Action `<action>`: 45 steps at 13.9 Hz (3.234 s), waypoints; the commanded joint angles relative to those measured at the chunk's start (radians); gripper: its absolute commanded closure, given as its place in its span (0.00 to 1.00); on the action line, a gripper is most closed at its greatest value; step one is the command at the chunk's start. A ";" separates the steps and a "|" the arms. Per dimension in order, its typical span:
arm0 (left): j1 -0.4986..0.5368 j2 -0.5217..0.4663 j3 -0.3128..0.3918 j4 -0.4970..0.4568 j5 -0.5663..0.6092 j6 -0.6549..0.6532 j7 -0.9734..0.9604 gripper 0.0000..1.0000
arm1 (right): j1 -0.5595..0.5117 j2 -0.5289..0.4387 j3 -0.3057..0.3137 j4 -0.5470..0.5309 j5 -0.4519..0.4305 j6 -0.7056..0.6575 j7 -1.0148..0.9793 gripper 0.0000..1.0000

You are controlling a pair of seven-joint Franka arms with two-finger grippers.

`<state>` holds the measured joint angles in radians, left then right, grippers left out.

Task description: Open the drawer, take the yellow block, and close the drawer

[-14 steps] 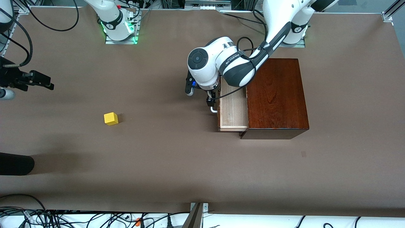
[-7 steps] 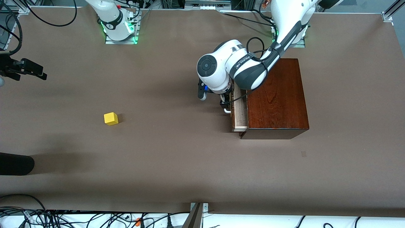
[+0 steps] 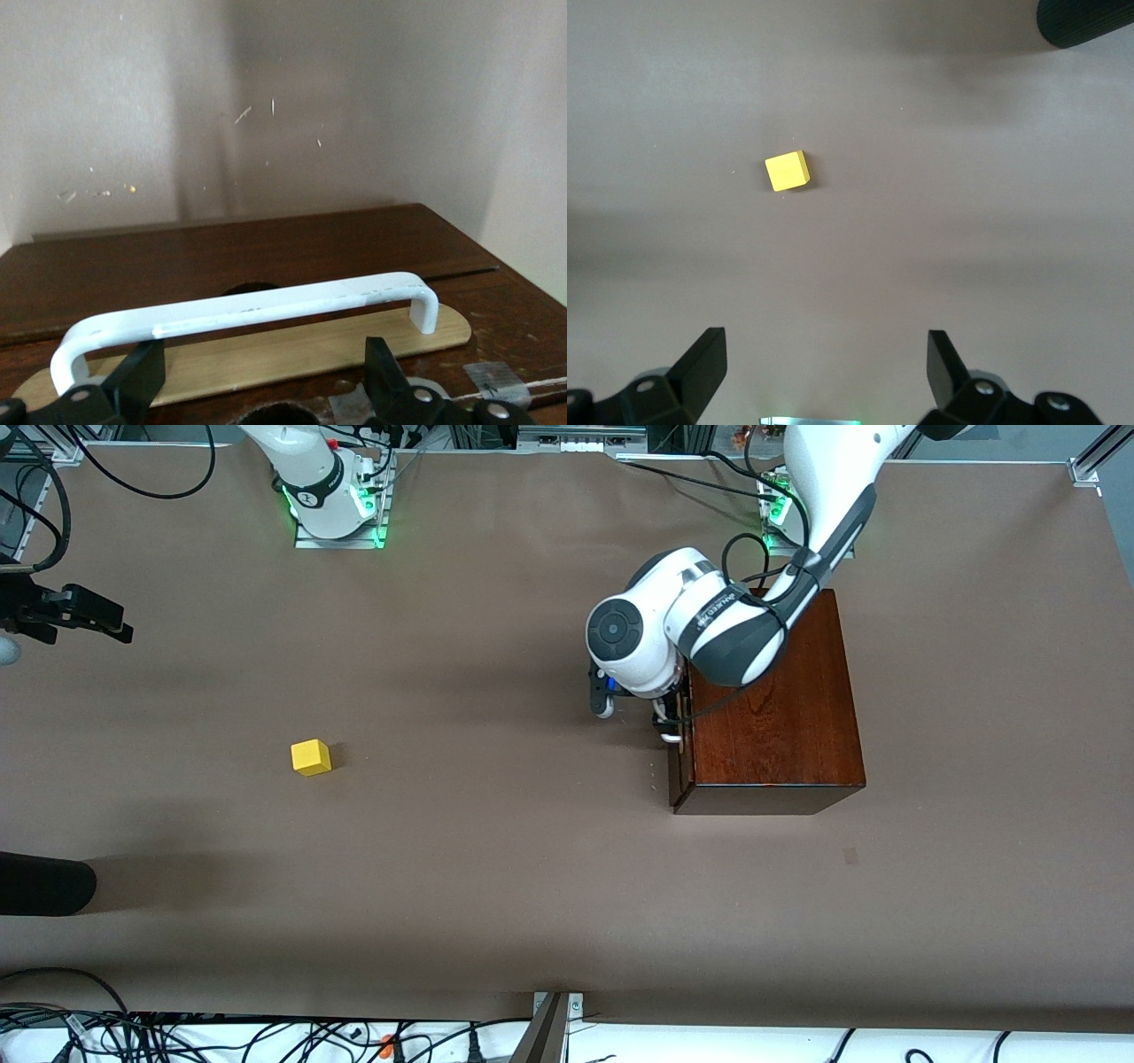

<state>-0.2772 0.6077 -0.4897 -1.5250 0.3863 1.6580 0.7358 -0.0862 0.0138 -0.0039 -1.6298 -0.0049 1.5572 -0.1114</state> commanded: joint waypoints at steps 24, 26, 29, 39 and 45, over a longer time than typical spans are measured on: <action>-0.010 -0.186 0.003 0.303 -0.145 -0.180 -0.913 0.00 | -0.012 -0.003 0.018 0.004 -0.018 0.006 0.012 0.00; 0.070 -0.189 0.002 0.336 -0.150 -0.222 -0.967 0.00 | -0.012 -0.003 0.018 0.004 -0.018 0.006 0.012 0.00; 0.203 -0.241 -0.006 0.328 -0.194 -0.242 -0.967 0.00 | -0.013 -0.003 0.018 0.004 -0.017 0.007 0.012 0.00; 0.219 -0.486 0.388 0.129 -0.363 -0.301 -0.693 0.00 | -0.012 -0.003 0.018 0.004 -0.010 0.003 0.012 0.00; 0.205 -0.667 0.457 -0.133 -0.363 -0.167 -0.635 0.00 | -0.012 -0.003 0.018 0.004 -0.009 0.001 0.013 0.00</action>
<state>-0.0515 0.0272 -0.0509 -1.5499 0.0443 1.4492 0.0838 -0.0871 0.0152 0.0000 -1.6293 -0.0075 1.5631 -0.1096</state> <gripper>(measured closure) 0.000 0.000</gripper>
